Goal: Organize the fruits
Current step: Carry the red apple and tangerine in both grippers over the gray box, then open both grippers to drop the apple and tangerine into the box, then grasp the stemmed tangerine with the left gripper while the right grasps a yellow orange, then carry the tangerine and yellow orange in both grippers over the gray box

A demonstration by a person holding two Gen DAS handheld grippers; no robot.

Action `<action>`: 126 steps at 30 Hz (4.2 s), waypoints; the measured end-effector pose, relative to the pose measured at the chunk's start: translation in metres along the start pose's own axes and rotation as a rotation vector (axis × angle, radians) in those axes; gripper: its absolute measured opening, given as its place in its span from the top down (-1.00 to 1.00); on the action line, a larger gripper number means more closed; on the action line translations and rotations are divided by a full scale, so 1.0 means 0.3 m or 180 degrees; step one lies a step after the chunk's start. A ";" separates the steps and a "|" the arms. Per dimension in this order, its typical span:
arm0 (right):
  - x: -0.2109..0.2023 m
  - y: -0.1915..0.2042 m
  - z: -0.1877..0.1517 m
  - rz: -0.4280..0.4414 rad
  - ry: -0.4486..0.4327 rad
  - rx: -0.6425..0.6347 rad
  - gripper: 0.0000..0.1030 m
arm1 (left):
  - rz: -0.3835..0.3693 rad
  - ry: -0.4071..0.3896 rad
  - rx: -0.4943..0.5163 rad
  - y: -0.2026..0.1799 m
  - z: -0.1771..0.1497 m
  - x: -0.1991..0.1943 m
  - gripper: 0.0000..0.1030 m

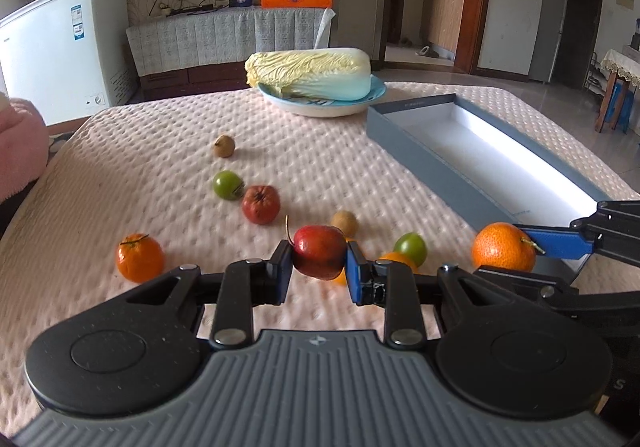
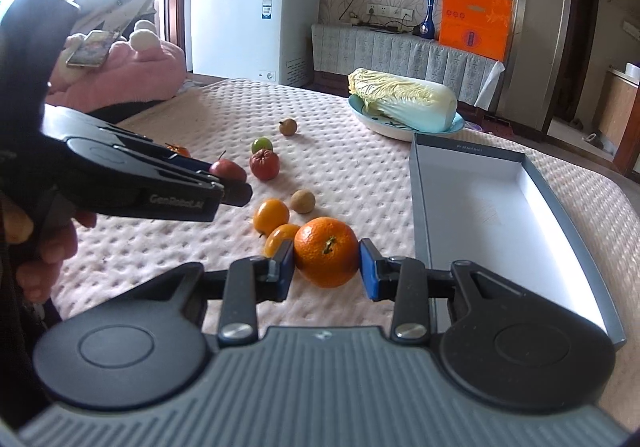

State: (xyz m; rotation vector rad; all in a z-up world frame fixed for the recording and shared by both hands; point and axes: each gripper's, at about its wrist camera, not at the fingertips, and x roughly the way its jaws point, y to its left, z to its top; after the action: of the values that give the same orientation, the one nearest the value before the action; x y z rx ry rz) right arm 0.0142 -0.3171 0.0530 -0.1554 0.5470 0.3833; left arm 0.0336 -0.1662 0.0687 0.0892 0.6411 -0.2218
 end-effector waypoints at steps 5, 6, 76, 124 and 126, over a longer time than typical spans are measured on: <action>-0.056 -0.049 0.034 -0.0109 -0.0062 -0.0009 0.27 | -0.0111 -0.0114 0.0024 -0.039 0.045 -0.018 0.37; -0.066 -0.067 0.046 -0.0147 -0.0070 -0.0029 0.27 | -0.0145 -0.0122 0.0037 -0.050 0.056 -0.016 0.37; 0.114 0.086 -0.029 0.0085 0.0348 0.0016 0.24 | 0.0297 -0.0035 -0.0027 0.351 -0.126 -0.101 -0.08; 0.066 0.059 0.046 0.0065 0.0020 0.0083 0.27 | 0.0167 -0.0166 -0.0118 0.275 -0.011 -0.116 0.17; 0.059 0.054 0.045 0.0060 0.0010 0.0084 0.27 | 0.0149 -0.0172 -0.0107 0.258 -0.001 -0.116 0.17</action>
State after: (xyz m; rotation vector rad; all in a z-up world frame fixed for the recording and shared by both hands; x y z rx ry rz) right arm 0.0281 -0.2934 0.0543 -0.1257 0.5567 0.3940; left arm 0.0243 -0.0845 0.0905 0.0656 0.5881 -0.1676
